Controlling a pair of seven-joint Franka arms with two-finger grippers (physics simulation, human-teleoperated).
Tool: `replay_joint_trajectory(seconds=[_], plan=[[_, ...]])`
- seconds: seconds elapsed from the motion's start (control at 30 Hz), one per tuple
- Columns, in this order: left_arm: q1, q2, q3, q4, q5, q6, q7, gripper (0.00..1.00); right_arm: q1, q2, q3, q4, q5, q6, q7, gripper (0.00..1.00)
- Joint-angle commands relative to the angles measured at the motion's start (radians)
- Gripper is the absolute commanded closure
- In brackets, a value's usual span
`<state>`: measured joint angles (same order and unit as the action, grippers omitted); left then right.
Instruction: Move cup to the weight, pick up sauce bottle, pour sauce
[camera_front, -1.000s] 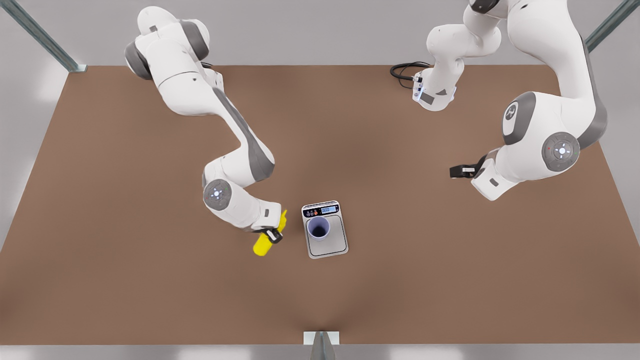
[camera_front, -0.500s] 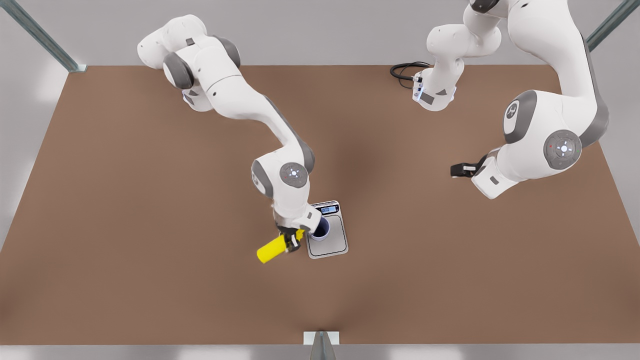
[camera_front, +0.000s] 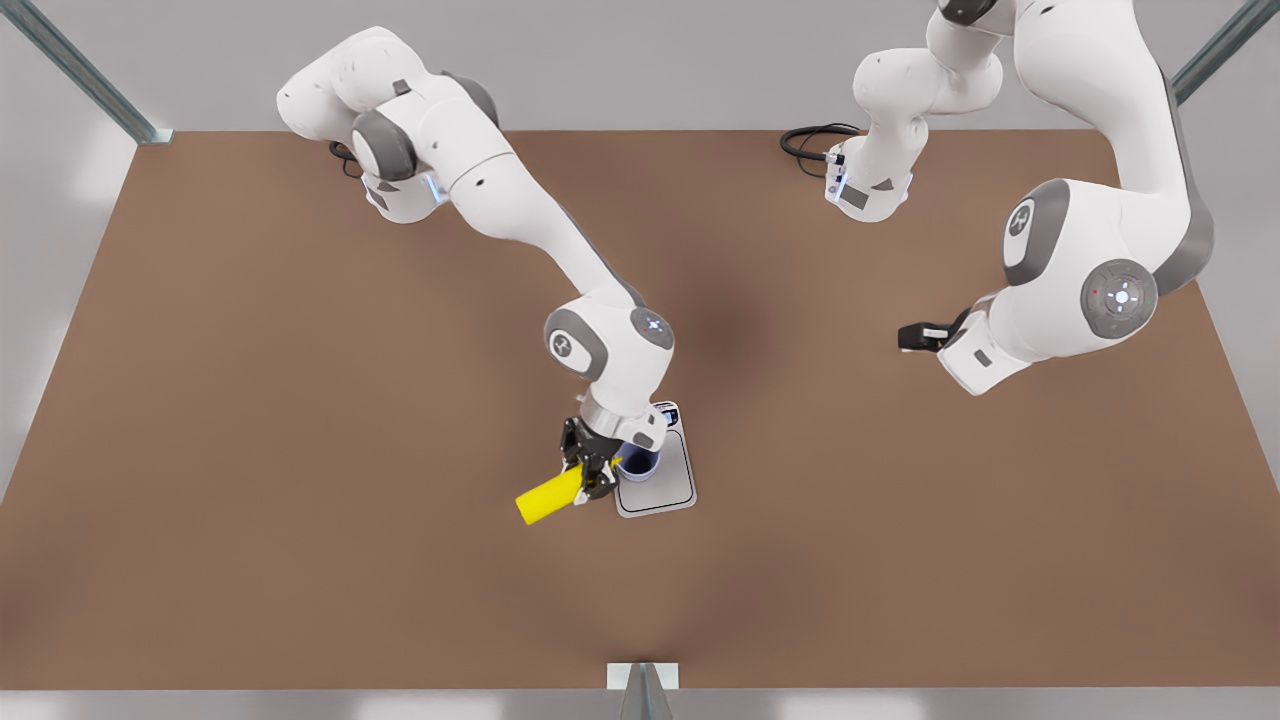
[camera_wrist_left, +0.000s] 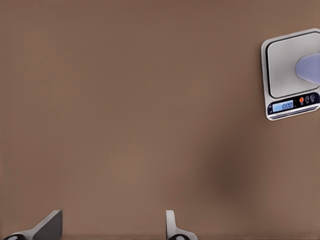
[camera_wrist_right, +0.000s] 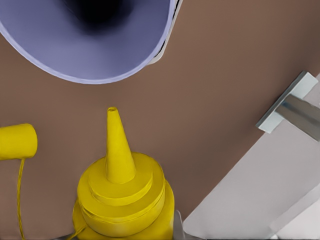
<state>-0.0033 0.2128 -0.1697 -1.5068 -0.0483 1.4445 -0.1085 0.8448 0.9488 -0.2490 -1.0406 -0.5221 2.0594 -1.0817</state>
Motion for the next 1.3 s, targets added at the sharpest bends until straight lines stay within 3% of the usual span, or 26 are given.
replay_joint_trajectory(seconds=[0.0,0.43,0.67,0.93,1.27], plan=[[0.0,-0.001,-0.001,0.0,0.001,-0.006,0.013,0.0,0.002,0.002,-0.001,0.001,-0.058,0.001,0.172,0.45],[-0.003,-0.004,-0.03,0.013,0.002,-0.026,-0.011,0.0,0.004,-0.01,0.01,0.002,-0.049,-0.01,0.163,0.44],[0.003,-0.003,-0.03,0.014,0.004,-0.026,-0.011,0.0,-0.159,-0.11,0.011,-0.006,0.508,-0.041,-0.093,0.44],[0.002,0.0,-0.03,0.014,0.004,-0.022,-0.01,0.0,-0.506,-0.108,0.028,-0.032,1.284,-0.165,-0.783,0.44],[0.002,-0.003,-0.03,0.016,0.001,-0.033,-0.011,0.0,-0.553,-0.061,0.034,-0.108,1.843,-0.269,-1.08,0.44]])
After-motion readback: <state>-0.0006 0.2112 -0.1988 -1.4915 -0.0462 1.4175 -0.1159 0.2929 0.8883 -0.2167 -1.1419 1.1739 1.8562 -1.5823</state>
